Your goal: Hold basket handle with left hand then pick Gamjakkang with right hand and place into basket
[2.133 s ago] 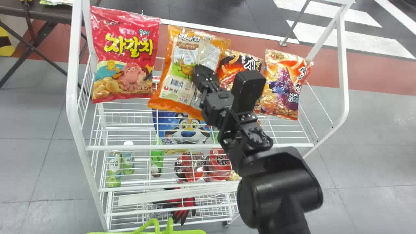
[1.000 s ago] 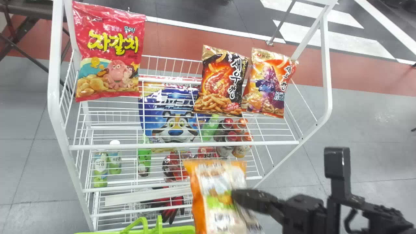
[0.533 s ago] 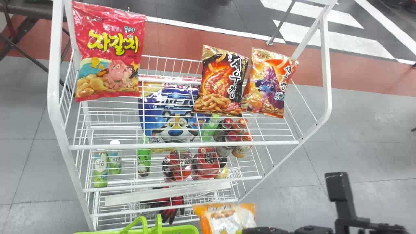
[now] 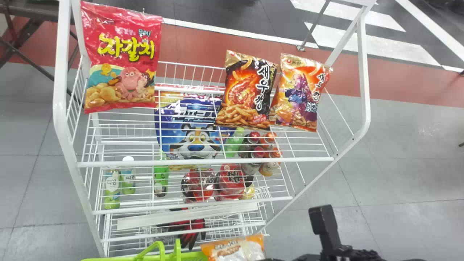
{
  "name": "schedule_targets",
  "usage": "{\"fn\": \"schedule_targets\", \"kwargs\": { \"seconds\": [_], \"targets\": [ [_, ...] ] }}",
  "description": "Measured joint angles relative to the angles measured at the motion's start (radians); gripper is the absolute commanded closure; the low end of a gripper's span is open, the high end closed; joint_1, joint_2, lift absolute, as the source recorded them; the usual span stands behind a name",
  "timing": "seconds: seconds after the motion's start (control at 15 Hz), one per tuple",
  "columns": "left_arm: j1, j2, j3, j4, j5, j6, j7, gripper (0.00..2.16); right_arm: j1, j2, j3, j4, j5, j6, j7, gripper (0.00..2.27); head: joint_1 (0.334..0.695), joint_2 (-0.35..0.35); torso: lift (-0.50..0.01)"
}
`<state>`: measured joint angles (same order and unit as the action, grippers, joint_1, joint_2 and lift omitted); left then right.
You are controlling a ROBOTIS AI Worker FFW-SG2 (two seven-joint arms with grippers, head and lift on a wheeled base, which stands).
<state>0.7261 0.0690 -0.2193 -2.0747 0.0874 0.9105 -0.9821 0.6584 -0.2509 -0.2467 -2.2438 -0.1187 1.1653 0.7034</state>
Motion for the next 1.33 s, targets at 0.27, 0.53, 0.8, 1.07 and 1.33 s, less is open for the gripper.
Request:
{"fn": "schedule_targets", "kwargs": {
  "seconds": [0.27, 0.53, 0.8, 1.07, 1.33],
  "targets": [
    [0.002, 0.001, -0.001, -0.004, -0.001, 0.0, 0.0, 2.15, 0.002, -0.004, 0.105, 0.026, 0.005, -0.066, -0.004, 2.25, 0.695, -0.35, -0.018],
    [0.008, 0.002, 0.001, -0.008, -0.002, 0.0, 0.0, 2.15, 0.009, -0.005, 0.234, 0.031, 0.064, -0.083, -0.023, 2.25, 0.695, -0.35, -0.018],
    [0.009, 0.002, 0.003, -0.008, 0.0, -0.002, -0.004, 2.15, 0.006, -0.006, 0.333, 0.067, 0.112, -0.13, -0.048, 2.14, 0.695, -0.35, -0.018],
    [0.009, 0.004, 0.003, -0.007, 0.001, -0.005, -0.004, 2.15, -0.023, -0.008, 0.364, 0.081, 0.123, -0.029, -0.051, 0.0, 0.695, -0.35, -0.018],
    [0.009, 0.005, 0.006, -0.007, 0.003, -0.009, -0.009, 2.15, -0.019, -0.014, 0.337, 0.024, 0.099, 0.106, -0.056, 0.06, 0.695, -0.35, -0.018]
  ]
}}
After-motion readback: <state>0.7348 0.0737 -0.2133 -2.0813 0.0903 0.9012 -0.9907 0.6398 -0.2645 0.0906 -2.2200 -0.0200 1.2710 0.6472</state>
